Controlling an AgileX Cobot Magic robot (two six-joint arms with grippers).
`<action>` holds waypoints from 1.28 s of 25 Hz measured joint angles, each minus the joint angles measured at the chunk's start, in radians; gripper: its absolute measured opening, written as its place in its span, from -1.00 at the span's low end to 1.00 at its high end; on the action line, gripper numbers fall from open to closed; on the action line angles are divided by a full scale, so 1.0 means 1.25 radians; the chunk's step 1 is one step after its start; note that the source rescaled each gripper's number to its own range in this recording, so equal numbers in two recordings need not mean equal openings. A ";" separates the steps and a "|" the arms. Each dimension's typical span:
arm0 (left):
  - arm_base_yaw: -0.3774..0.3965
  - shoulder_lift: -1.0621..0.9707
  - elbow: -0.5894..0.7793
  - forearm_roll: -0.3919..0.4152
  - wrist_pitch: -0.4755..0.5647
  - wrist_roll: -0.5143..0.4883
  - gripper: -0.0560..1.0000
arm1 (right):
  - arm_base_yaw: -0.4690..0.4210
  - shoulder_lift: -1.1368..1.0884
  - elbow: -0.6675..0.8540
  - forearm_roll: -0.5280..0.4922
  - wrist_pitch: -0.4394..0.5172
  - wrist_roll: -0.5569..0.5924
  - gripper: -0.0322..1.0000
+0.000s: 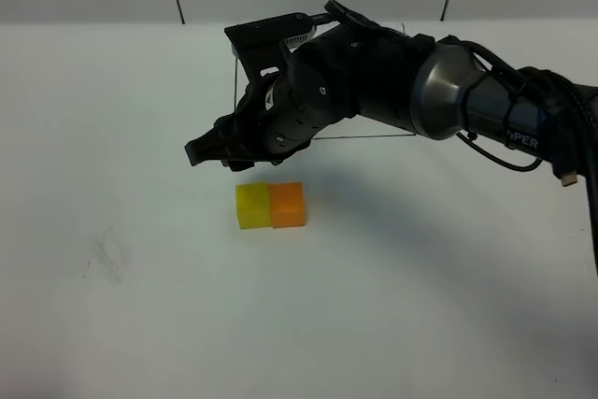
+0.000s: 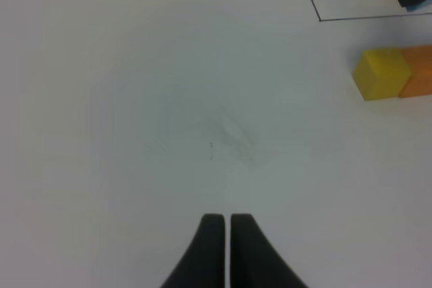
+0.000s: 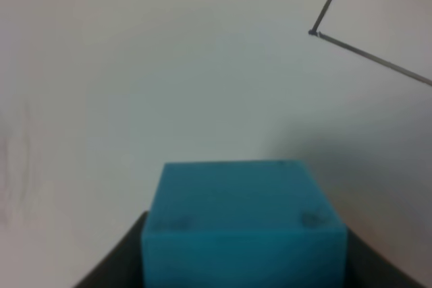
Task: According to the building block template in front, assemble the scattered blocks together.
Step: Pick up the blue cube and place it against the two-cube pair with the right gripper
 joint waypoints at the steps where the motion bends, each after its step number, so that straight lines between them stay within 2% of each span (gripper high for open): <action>1: 0.000 0.000 0.000 0.000 0.000 0.000 -0.89 | 0.002 0.003 -0.001 0.001 -0.010 0.008 0.06; 3: 0.000 0.000 0.000 0.000 0.000 0.000 -0.89 | 0.004 0.005 -0.002 0.007 -0.030 0.015 0.06; 11: 0.000 0.000 0.000 0.000 0.000 0.000 -0.89 | 0.005 0.008 -0.002 0.014 -0.028 0.006 0.06; 24: 0.000 0.000 0.000 0.000 0.000 0.000 -0.89 | 0.005 0.008 -0.002 0.014 0.029 0.016 0.06; 28: 0.000 0.000 0.000 0.000 0.000 0.000 -0.89 | 0.005 0.008 -0.002 -0.001 0.034 0.114 0.06; 32: 0.000 0.000 0.000 0.000 0.000 0.000 -0.89 | 0.004 0.008 -0.002 -0.078 0.063 0.308 0.06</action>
